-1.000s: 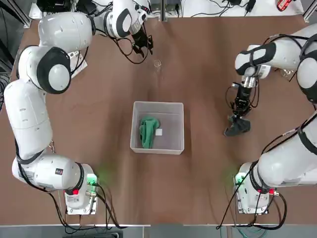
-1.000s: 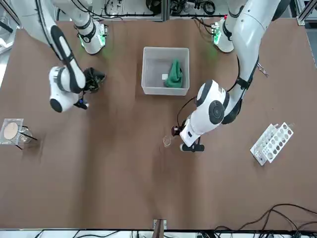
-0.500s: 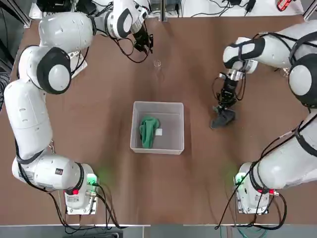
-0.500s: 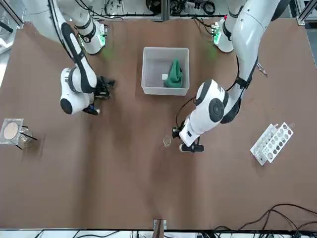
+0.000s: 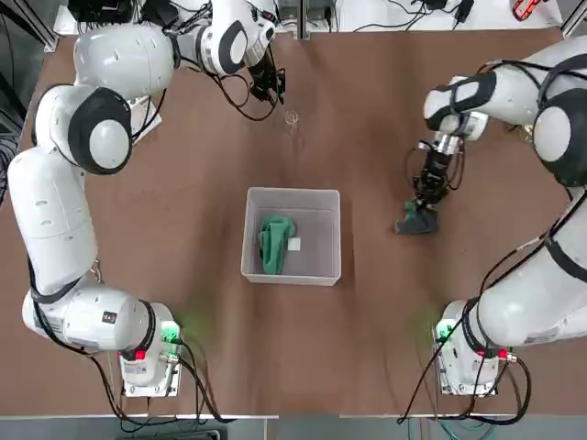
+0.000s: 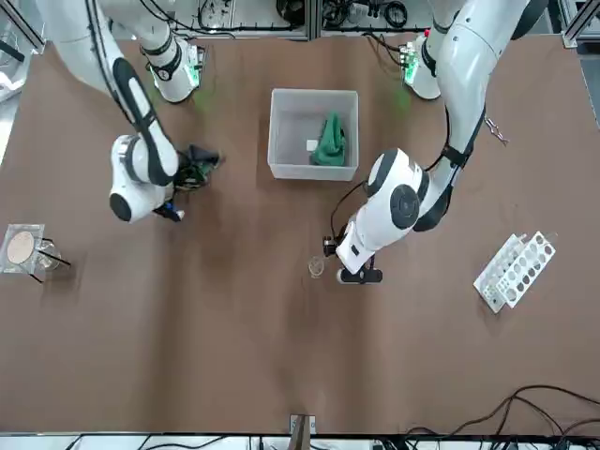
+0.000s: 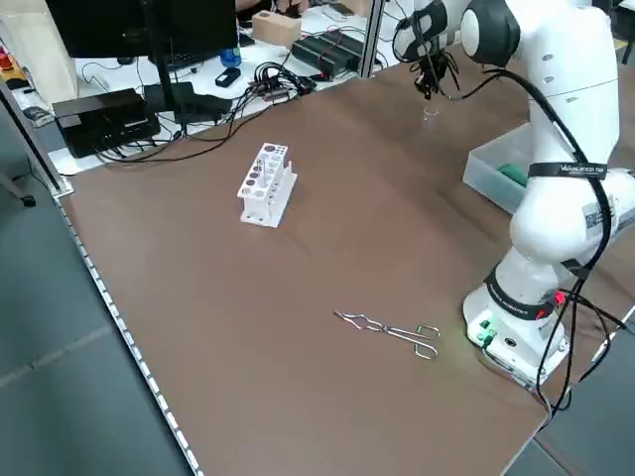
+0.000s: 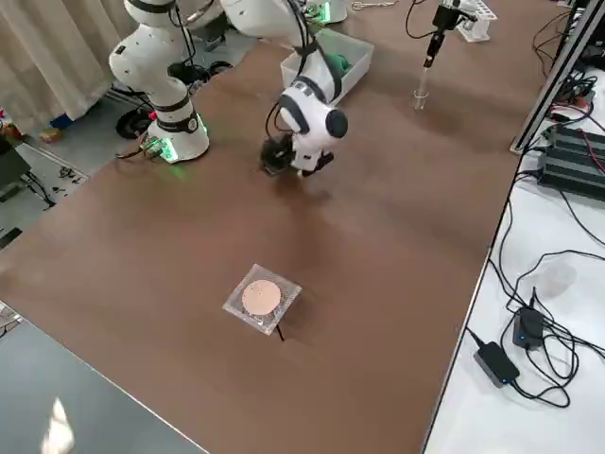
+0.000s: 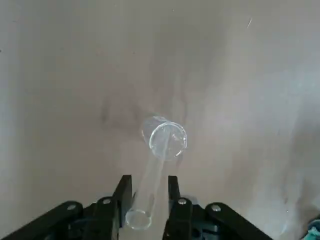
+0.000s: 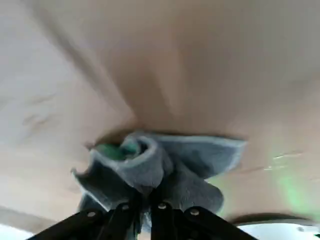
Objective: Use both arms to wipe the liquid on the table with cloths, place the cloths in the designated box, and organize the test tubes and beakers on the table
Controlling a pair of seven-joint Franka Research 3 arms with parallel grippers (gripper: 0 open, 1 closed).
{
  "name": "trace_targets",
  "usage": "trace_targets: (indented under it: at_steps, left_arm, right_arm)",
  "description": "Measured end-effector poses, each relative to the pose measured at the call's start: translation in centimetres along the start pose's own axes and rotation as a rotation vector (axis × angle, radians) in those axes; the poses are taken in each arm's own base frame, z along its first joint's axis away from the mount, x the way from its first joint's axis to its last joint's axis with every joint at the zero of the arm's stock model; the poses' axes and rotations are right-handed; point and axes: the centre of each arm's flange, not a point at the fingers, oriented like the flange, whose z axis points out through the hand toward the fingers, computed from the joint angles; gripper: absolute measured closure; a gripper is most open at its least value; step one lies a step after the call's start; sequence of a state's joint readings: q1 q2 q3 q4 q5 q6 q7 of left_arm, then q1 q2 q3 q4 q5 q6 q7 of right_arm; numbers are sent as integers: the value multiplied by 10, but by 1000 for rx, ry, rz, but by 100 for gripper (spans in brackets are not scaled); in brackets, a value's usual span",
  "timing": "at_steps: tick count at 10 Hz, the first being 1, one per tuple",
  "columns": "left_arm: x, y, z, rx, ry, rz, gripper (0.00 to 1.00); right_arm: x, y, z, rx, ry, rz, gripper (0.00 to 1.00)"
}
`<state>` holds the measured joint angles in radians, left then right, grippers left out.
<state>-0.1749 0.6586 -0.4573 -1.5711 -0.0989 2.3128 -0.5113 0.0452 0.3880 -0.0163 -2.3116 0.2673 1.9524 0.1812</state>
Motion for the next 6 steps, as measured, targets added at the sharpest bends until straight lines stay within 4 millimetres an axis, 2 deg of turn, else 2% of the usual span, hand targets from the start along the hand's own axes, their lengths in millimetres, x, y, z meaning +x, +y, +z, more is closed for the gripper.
trace_targets:
  at_steps: [2, 3, 5, 6]
  left_arm:
    - [-5, 1, 4, 8, -22, 4, 63]
    - [-8, 2, 6, 12, -34, 8, 63]
    - [-11, 3, 8, 18, -46, 10, 63]
    - [-11, 3, 7, 18, -46, 10, 66]
  right_arm:
    - [12, 60, -8, -31, -24, 39, 89]
    - [15, 84, -10, -57, -28, 48, 89]
    - [18, 113, -17, -98, -37, 39, 89]
    - [18, 117, -24, -105, -47, 37, 89]
